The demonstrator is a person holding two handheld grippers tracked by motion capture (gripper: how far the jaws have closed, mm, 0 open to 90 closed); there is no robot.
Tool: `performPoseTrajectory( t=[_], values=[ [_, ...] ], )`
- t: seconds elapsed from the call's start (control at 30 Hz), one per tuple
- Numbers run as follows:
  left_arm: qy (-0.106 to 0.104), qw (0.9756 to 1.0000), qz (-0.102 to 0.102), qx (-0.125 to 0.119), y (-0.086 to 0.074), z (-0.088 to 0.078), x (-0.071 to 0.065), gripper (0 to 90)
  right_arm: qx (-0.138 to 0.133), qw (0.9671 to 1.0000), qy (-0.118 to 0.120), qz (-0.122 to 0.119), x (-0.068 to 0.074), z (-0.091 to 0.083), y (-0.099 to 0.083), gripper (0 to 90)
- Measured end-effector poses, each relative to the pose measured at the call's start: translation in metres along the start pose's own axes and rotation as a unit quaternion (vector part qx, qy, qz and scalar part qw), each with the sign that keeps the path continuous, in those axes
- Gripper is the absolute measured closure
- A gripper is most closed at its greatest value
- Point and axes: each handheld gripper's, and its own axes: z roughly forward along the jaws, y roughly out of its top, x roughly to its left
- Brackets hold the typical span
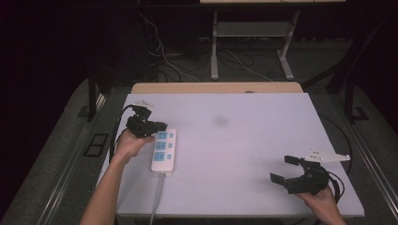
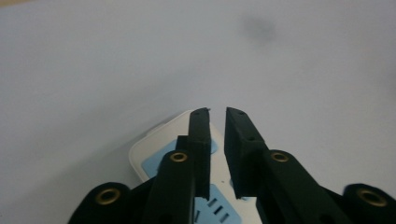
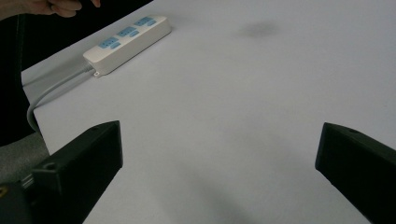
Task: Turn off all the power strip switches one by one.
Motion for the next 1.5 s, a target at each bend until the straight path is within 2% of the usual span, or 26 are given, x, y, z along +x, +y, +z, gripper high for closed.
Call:
performPoseTrajectory(
  t=[0.2, 0.37, 0.53, 0.7, 0.9, 1.07, 1.17, 1.33, 1.5],
  values=[
    [-0.013, 0.9991, 0.003, -0.040, -0.012, -0.019, -0.013, 61.4, 0.001, 1.0000, 0.002, -0.001, 0.001, 0.001, 0.000, 0.5],
    [-0.022, 0.9972, -0.007, -0.072, -0.023, -0.032, -0.020, 47.5, 0.001, 1.0000, 0.002, -0.001, 0.001, 0.001, 0.000, 0.5],
    [-0.029, 0.9942, -0.017, -0.102, -0.037, -0.042, -0.026, 40.3, 0.000, 1.0000, 0.001, 0.000, 0.001, 0.001, 0.000, 0.5],
    [-0.037, 0.9921, -0.017, -0.118, -0.053, -0.047, -0.032, 31.9, -0.001, 1.0000, 0.001, 0.001, 0.001, 0.001, 0.000, 0.5],
    [-0.051, 0.9904, -0.017, -0.127, -0.072, -0.049, -0.045, 18.0, -0.001, 1.0000, 0.001, 0.002, 0.001, 0.001, 0.000, 0.5],
    [-0.059, 0.9930, -0.001, -0.102, -0.082, -0.044, -0.058, 0.9, -0.001, 1.0000, 0.001, 0.001, 0.001, 0.001, 0.000, 0.5],
    [-0.067, 0.9920, 0.010, -0.107, -0.089, -0.042, -0.064, 0.0, 0.000, 1.0000, 0.001, 0.002, 0.002, 0.001, 0.000, 0.5],
    [-0.064, 0.9922, 0.027, -0.103, -0.098, -0.037, -0.073, 0.0, 0.000, 1.0000, 0.002, 0.001, 0.002, 0.000, -0.001, 0.5],
    [-0.067, 0.9914, 0.028, -0.109, -0.103, -0.034, -0.077, 0.0, 0.001, 1.0000, 0.003, 0.001, 0.002, 0.000, -0.001, 0.5]
  ],
)
